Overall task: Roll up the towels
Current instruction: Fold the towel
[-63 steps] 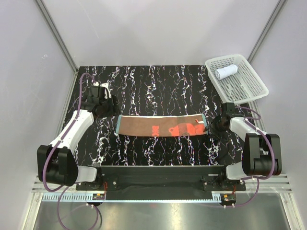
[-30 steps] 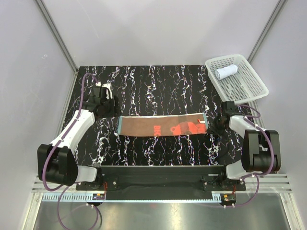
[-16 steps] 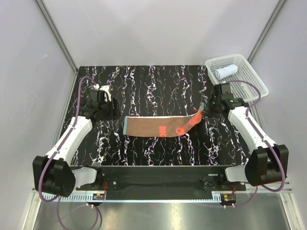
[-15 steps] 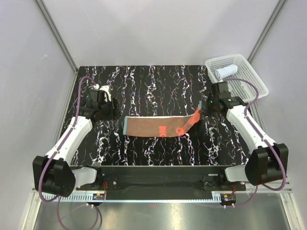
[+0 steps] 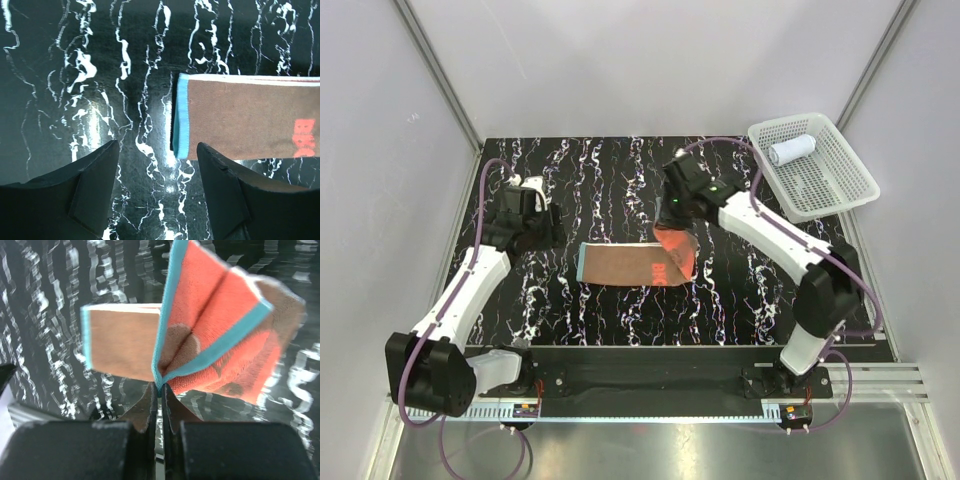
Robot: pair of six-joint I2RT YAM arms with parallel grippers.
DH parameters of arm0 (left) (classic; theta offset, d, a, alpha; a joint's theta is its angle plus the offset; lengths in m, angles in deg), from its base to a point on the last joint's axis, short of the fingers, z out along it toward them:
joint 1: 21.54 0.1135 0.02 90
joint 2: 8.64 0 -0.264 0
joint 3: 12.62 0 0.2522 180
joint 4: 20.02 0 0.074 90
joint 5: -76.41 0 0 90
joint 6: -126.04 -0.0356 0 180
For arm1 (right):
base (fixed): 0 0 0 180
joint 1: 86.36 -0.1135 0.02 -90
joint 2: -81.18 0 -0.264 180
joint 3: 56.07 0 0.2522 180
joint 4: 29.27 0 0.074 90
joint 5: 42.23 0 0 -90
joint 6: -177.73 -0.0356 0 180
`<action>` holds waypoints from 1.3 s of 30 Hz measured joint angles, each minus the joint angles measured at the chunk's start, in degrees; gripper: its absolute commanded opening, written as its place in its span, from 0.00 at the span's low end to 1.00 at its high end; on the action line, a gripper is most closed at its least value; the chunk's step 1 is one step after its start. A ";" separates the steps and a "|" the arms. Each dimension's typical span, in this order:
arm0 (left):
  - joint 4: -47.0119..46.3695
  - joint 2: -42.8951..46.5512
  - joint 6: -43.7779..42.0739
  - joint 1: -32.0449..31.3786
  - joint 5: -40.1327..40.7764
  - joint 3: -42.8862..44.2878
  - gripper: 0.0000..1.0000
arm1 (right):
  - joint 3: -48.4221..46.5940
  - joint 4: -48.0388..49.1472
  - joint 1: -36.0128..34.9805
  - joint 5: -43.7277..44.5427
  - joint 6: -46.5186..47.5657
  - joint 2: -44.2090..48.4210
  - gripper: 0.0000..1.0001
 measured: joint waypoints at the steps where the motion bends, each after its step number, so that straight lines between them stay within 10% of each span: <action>1: 0.00 0.13 0.07 0.00 0.39 0.00 0.69 | -1.79 -0.07 -1.38 0.17 -0.09 -1.62 0.00; 39: 0.61 0.48 1.46 0.44 4.74 -0.52 0.71 | -24.06 -3.06 -19.91 1.55 -1.07 -26.62 0.00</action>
